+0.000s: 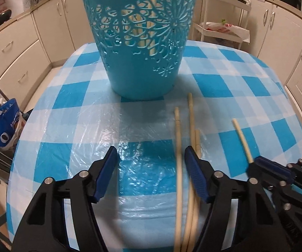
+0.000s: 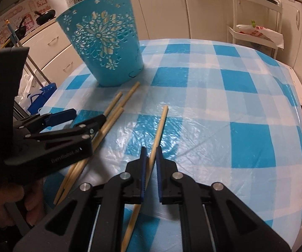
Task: Organize utensils
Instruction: 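Move both tools down to the remaining chopsticks beside the teal cup, then close the left tool on one chopstick while the right tool grasps another chopstick, then carry the left tool's chopstick into the teal cup and release while the right tool holds its chopstick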
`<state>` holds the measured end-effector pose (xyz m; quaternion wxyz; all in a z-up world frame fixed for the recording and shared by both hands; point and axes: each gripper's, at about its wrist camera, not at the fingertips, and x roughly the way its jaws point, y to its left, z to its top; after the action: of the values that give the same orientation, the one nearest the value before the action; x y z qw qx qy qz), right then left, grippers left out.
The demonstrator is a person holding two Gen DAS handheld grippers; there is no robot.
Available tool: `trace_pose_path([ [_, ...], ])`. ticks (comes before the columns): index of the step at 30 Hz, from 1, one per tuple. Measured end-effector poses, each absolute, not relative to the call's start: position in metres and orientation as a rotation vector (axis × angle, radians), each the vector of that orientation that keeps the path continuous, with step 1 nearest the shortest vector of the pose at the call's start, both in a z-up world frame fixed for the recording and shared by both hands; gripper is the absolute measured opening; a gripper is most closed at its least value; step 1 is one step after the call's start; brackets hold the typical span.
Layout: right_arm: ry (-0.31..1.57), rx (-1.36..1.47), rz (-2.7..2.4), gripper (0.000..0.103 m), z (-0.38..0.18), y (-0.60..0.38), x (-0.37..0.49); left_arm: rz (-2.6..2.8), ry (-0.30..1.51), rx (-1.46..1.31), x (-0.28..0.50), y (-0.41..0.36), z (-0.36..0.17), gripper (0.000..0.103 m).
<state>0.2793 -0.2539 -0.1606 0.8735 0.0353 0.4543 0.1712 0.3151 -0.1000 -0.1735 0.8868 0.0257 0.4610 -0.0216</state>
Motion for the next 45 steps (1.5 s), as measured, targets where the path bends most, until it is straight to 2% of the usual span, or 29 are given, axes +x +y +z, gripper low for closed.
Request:
trace_pose_path([
  [2,0.950,0.050,0.375,0.010,-0.161,-0.248,0.279,-0.041,0.947,0.049,0.311,-0.101,-0.173,0.043],
  [4,0.948,-0.010,0.415,0.010,-0.160,-0.236,0.276,-0.015,0.942,0.025,0.309,-0.097,-0.172,0.017],
  [6,0.953,-0.067,0.465,0.010,-0.160,-0.225,0.272,0.020,0.940,-0.060,0.303,-0.080,-0.170,0.007],
  [11,0.979,-0.051,0.496,0.010,-0.160,-0.220,0.267,0.015,0.923,-0.220,0.283,-0.043,-0.170,0.006],
  [20,0.973,-0.025,0.428,0.011,-0.159,-0.213,0.278,-0.065,0.996,-0.149,0.303,-0.040,-0.170,0.011],
  [22,0.974,-0.047,0.404,0.006,-0.159,-0.212,0.278,-0.073,1.001,-0.118,0.307,-0.043,-0.170,0.011],
  [24,0.987,-0.034,0.387,0.006,-0.158,-0.216,0.280,-0.103,0.997,-0.088,0.308,-0.047,-0.170,0.010],
  [25,0.995,-0.021,0.361,0.006,-0.158,-0.219,0.280,-0.122,0.996,-0.083,0.308,-0.048,-0.170,0.006],
  [31,1.021,0.117,0.297,0.006,-0.158,-0.240,0.274,-0.286,0.974,0.017,0.303,-0.065,-0.170,0.006],
  [45,1.020,0.037,0.300,0.006,-0.157,-0.232,0.275,-0.298,0.993,0.080,0.302,-0.070,-0.167,0.006],
])
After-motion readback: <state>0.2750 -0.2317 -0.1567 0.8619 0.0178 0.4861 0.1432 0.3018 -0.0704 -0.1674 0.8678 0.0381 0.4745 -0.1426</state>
